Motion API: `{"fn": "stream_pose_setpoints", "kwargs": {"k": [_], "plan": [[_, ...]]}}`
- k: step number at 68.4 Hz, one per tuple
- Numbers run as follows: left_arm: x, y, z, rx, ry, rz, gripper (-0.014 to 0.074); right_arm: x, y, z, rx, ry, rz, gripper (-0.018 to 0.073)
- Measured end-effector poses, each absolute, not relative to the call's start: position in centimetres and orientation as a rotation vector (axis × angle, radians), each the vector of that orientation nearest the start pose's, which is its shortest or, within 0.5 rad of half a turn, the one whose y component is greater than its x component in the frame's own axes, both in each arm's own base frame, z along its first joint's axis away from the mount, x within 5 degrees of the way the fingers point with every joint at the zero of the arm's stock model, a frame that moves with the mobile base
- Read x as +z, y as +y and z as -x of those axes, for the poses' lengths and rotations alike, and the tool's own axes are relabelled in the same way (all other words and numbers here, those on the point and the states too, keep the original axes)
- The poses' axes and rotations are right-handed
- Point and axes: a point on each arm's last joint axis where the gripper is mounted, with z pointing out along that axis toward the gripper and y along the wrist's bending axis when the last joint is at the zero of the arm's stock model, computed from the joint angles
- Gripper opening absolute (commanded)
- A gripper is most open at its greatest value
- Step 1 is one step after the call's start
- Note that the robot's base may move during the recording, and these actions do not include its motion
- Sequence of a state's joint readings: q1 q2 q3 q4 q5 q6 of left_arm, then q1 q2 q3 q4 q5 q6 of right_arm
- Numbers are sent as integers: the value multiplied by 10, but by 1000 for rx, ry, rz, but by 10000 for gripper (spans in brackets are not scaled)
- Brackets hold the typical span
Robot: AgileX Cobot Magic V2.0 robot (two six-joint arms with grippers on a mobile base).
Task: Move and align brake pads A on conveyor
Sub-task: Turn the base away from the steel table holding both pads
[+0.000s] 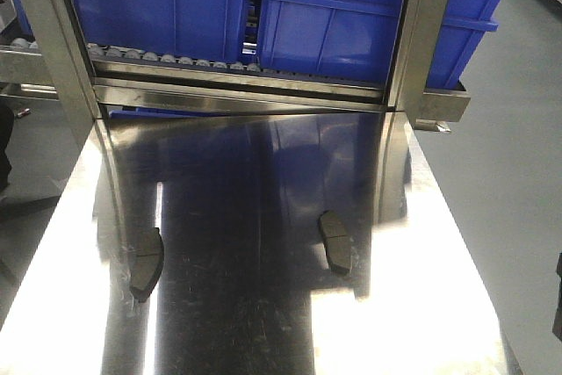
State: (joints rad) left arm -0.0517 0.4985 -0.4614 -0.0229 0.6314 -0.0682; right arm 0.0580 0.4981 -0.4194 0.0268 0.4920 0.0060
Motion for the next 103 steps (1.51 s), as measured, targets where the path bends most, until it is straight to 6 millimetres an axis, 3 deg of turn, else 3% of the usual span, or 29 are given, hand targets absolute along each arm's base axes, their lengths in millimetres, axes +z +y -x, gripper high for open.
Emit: {"fn": "stream_pose_setpoints", "kwargs": {"k": [103], "plan": [[277, -6, -96, -97, 2152, 31, -6, 274, 7, -101, 64, 2054, 39, -6]]}}
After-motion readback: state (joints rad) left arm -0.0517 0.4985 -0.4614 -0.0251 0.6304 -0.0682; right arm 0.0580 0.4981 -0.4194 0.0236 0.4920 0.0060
